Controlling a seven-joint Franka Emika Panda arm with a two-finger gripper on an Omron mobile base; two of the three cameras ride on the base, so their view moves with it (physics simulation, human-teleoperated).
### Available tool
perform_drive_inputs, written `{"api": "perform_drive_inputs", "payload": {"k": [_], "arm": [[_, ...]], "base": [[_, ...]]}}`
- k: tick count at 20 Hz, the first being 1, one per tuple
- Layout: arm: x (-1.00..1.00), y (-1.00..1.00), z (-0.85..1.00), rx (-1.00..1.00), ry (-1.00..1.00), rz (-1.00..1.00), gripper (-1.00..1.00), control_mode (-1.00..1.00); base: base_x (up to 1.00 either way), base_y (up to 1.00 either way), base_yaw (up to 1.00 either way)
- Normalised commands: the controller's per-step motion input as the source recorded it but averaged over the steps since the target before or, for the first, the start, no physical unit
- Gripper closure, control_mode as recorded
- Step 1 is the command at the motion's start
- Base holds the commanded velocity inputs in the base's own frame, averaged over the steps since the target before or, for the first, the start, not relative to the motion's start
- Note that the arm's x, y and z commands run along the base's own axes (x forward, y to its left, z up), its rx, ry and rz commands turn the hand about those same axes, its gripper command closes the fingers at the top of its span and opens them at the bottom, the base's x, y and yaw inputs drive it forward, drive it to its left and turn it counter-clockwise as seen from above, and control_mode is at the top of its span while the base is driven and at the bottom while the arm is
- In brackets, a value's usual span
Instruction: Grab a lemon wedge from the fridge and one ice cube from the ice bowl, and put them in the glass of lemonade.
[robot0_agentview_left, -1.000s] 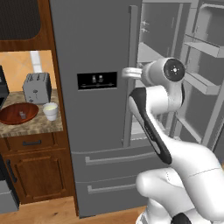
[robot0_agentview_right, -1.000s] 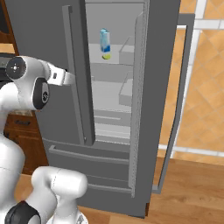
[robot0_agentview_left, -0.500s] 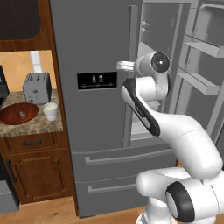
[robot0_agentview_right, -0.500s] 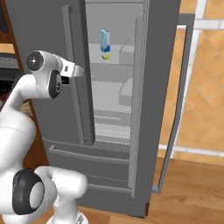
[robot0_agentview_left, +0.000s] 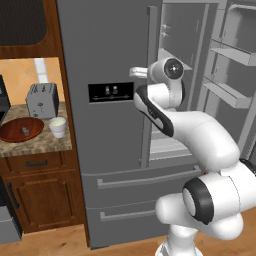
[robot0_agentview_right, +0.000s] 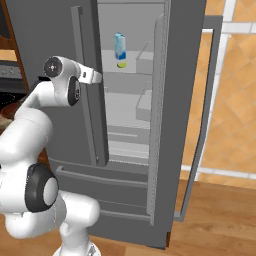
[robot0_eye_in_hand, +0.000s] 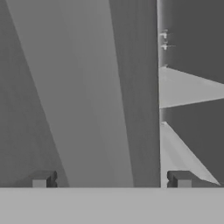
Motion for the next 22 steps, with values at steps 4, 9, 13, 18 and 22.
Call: {"api": "perform_drive_inputs", "payload": {"k": [4, 9, 13, 18, 22], "arm": [[0.71, 0.00, -0.29, -0.04, 0.00, 0.00, -1.00, -1.00], [0.66, 0.04, -0.24, -0.03, 0.00, 0.00, 1.00, -1.00], [0.08, 0.02, 0.00, 0.00, 0.00, -0.01, 1.00, -1.00], [-0.53, 0.28, 0.07, 0.00, 0.16, 0.00, 1.00, -1.00], [-0.82, 0.76, 0.43, 0.00, 0.06, 0.00, 1.00, -1.00]], "base": [[0.00, 0.00, 0.00], [0.00, 0.00, 0.00], [0.00, 0.00, 0.00], [0.00, 0.00, 0.00], [0.00, 0.00, 0.00]]}}
